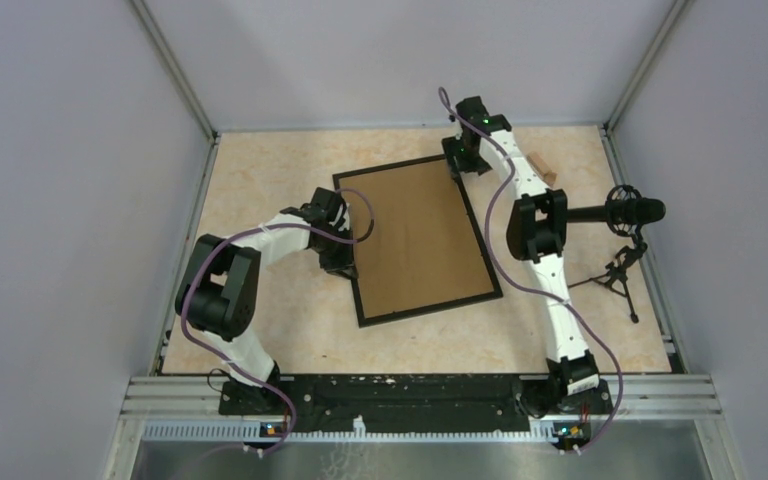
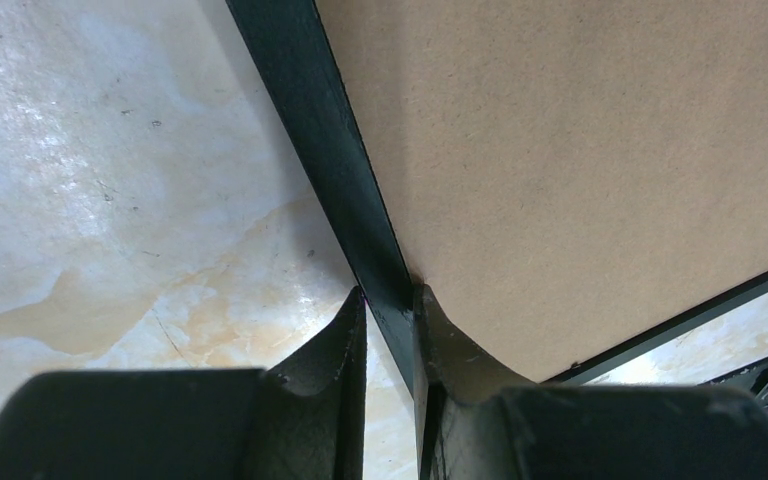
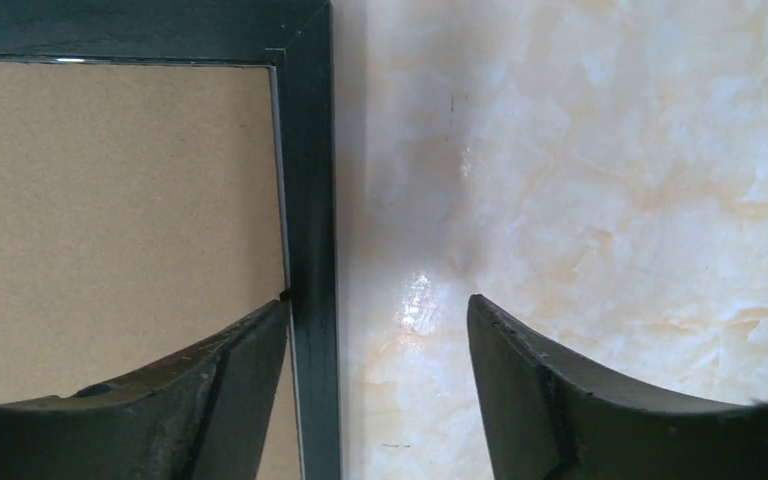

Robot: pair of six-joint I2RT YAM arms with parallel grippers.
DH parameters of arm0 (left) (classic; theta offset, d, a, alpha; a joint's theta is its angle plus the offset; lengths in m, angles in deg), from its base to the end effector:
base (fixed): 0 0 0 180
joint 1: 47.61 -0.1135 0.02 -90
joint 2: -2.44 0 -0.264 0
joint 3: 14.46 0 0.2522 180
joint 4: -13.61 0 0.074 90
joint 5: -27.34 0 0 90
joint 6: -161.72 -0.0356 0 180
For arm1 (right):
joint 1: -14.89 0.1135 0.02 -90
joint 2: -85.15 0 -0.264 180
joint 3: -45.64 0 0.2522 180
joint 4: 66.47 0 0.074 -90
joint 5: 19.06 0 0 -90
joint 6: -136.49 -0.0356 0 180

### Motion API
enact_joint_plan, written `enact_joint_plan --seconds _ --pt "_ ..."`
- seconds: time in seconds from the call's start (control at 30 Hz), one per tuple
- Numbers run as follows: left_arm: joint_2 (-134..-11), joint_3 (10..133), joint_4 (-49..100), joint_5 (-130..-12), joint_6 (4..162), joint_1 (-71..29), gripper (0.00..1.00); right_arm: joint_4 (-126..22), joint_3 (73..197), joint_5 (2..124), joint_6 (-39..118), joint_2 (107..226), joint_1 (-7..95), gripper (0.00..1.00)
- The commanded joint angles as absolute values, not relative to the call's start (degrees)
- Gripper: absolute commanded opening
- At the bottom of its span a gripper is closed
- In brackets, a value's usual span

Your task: Put the photo into the frame

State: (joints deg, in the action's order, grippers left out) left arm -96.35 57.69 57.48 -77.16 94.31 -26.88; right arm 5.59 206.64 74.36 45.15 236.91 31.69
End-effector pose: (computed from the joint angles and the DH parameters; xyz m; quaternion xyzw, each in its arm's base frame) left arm 0.2980 -0.1223 0.1591 0.0055 0.9779 -0.1776 0.1101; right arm 0.5286 0.1574 0.1815 -0.1237 0.9637 0.0084 0.2365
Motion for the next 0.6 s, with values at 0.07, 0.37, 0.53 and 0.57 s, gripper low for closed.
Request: enact_joint_plan --seconds 0.07,0.37,0.53,0.57 --pt "-101.15 55.02 55.57 -67.20 90.71 -27.13 0.00 7.89 206.91 72.71 47.77 242.98 34.77 0.81" --pt "-92.47 54.56 58.61 -69.20 93.60 -27.14 0.41 -2.74 179.14 63.59 34.47 214.21 32.38 0.86" --pt "-83.30 52.59 62.55 -73.04 97.09 -25.09 0.65 -10.93 159.22 68.44 32.20 204.70 31.62 0.82" --pt "-81.42 52.00 62.98 -73.30 98.06 -24.19 0.65 -13.30 156.44 67.65 31.32 203.43 30.84 0.81"
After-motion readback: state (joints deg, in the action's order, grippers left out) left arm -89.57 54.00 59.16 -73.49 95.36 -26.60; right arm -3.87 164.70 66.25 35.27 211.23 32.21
